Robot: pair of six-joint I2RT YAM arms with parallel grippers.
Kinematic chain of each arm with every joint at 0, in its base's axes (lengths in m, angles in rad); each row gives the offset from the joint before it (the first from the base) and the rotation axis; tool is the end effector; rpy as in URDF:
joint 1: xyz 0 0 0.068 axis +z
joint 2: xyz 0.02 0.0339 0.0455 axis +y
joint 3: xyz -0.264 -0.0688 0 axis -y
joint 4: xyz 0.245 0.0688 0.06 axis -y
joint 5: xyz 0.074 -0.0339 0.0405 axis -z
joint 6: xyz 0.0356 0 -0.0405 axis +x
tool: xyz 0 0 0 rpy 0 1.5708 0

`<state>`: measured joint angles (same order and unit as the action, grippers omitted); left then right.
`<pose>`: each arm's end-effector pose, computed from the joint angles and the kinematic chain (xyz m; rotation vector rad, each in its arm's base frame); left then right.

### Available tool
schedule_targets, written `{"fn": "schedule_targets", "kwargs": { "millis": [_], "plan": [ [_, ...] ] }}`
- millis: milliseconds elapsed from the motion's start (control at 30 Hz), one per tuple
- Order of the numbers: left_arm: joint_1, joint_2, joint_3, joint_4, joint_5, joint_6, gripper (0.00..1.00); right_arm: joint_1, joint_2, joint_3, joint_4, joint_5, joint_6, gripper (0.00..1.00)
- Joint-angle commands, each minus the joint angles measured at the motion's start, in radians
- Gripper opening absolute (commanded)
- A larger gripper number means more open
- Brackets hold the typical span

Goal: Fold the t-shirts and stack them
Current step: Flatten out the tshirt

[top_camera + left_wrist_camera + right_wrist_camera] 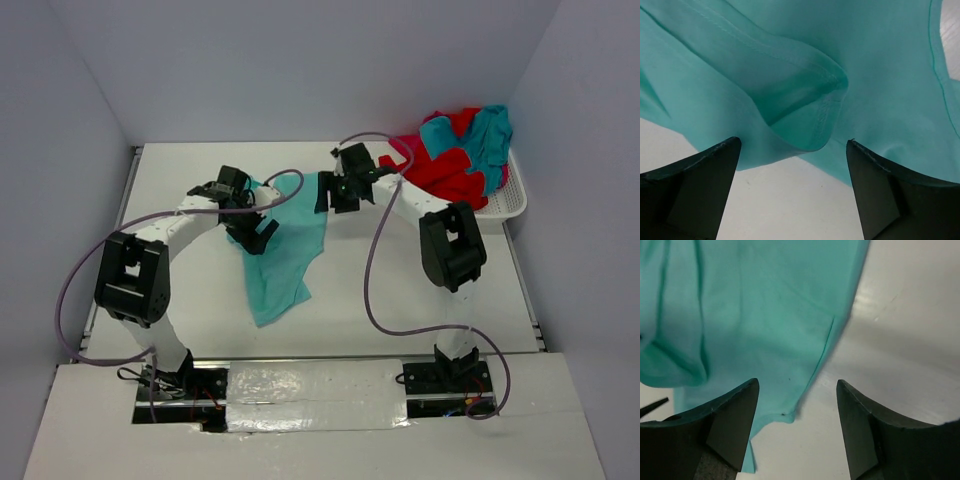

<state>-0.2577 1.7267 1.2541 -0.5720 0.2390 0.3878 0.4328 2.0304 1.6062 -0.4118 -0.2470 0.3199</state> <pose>0.3469 -0.1001 0.2223 0.9009 2.4297 -0.2650 0.4120 0.1999 0.2234 -0.2574 2.4611 0.6350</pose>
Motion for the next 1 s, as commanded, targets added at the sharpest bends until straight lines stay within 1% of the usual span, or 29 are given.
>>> {"fn": "schedule_targets", "kwargs": {
  "millis": [0, 33, 133, 167, 233, 267, 300, 333, 367, 400, 433, 467, 500, 567, 600, 633, 667, 700, 733, 767, 800, 833, 867, 900, 933, 967],
  "plan": [
    [-0.017, 0.037, -0.03, 0.057, -0.07, 0.051, 0.98, 0.044, 0.028, -0.009, -0.065, 0.005, -0.019, 0.71],
    [-0.023, 0.065, -0.027, 0.064, -0.087, 0.04, 0.96, 0.058, 0.051, -0.008, -0.064, -0.009, -0.024, 0.71],
    [-0.025, 0.074, -0.016, 0.089, -0.122, 0.002, 0.83, 0.081, 0.111, 0.03, -0.084, -0.012, -0.018, 0.71],
    [-0.025, 0.074, -0.015, 0.087, -0.139, -0.003, 0.7, 0.083, 0.125, 0.035, -0.079, -0.015, -0.007, 0.71],
    [-0.025, 0.059, -0.01, 0.081, -0.144, -0.001, 0.52, 0.081, 0.161, 0.041, -0.065, -0.028, 0.024, 0.65],
    [-0.025, 0.053, -0.01, 0.074, -0.142, 0.0, 0.31, 0.078, 0.172, 0.044, -0.065, -0.018, 0.034, 0.56],
    [-0.025, 0.044, -0.009, 0.069, -0.144, -0.003, 0.17, 0.073, 0.183, 0.044, -0.065, -0.012, 0.045, 0.51],
    [-0.025, 0.027, -0.005, 0.064, -0.145, -0.009, 0.02, 0.064, 0.198, 0.04, -0.059, -0.014, 0.057, 0.46],
    [-0.022, 0.017, -0.001, 0.06, -0.145, -0.021, 0.0, 0.046, 0.206, 0.038, -0.053, -0.04, 0.076, 0.41],
    [-0.02, 0.007, 0.011, 0.043, -0.133, -0.021, 0.0, 0.035, 0.211, 0.038, -0.041, -0.054, 0.087, 0.24],
    [-0.012, -0.009, 0.024, 0.034, -0.127, -0.024, 0.0, 0.023, 0.217, 0.038, -0.035, -0.067, 0.096, 0.15],
    [-0.008, -0.015, 0.036, 0.026, -0.122, -0.033, 0.0, -0.005, 0.215, 0.04, -0.024, -0.089, 0.108, 0.09],
    [0.001, -0.019, 0.075, 0.012, -0.115, -0.039, 0.0, -0.017, 0.212, 0.047, -0.018, -0.097, 0.11, 0.0],
    [0.052, -0.01, 0.14, 0.003, -0.095, -0.067, 0.0, -0.052, 0.205, 0.116, -0.034, -0.104, 0.105, 0.0],
    [0.075, 0.019, 0.237, 0.0, -0.077, -0.081, 0.0, -0.081, 0.206, 0.165, -0.05, -0.112, 0.087, 0.0],
    [0.125, 0.045, 0.298, -0.017, -0.067, -0.108, 0.0, -0.098, 0.218, 0.301, -0.074, -0.109, 0.079, 0.0],
    [0.15, 0.075, 0.453, -0.032, -0.061, -0.122, 0.0, -0.118, 0.229, 0.383, -0.119, -0.107, 0.07, 0.0],
    [0.172, 0.147, 0.543, -0.046, -0.058, -0.136, 0.0, -0.15, 0.243, 0.569, -0.137, -0.106, 0.058, 0.0],
    [0.21, 0.186, 0.724, -0.077, -0.058, -0.159, 0.0, -0.166, 0.273, 0.665, -0.157, -0.104, 0.054, 0.0],
    [0.23, 0.261, 0.811, -0.089, -0.056, -0.167, 0.0, -0.18, 0.284, 0.746, -0.153, -0.106, 0.053, 0.0],
    [0.244, 0.29, 0.896, -0.1, -0.056, -0.178, 0.0, -0.207, 0.275, 0.852, -0.139, -0.11, 0.053, 0.0],
    [0.283, 0.321, 0.971, -0.103, -0.05, -0.206, 0.0, -0.219, 0.255, 0.868, -0.113, -0.113, 0.051, 0.0],
    [0.3, 0.341, 1.096, -0.098, -0.04, -0.222, 0.0, -0.23, 0.22, 0.857, -0.035, -0.115, 0.045, 0.0],
    [0.317, 0.356, 1.134, -0.089, -0.029, -0.234, 0.0, -0.238, 0.121, 0.774, 0.008, -0.115, 0.032, 0.0],
    [0.346, 0.332, 1.146, -0.039, -0.012, -0.256, 0.0, -0.244, 0.067, 0.714, 0.095, -0.098, -0.017, 0.0],
    [0.359, 0.332, 1.124, -0.004, -0.001, -0.259, 0.0, -0.246, 0.006, 0.652, 0.138, -0.086, -0.051, 0.0]
  ]
}}
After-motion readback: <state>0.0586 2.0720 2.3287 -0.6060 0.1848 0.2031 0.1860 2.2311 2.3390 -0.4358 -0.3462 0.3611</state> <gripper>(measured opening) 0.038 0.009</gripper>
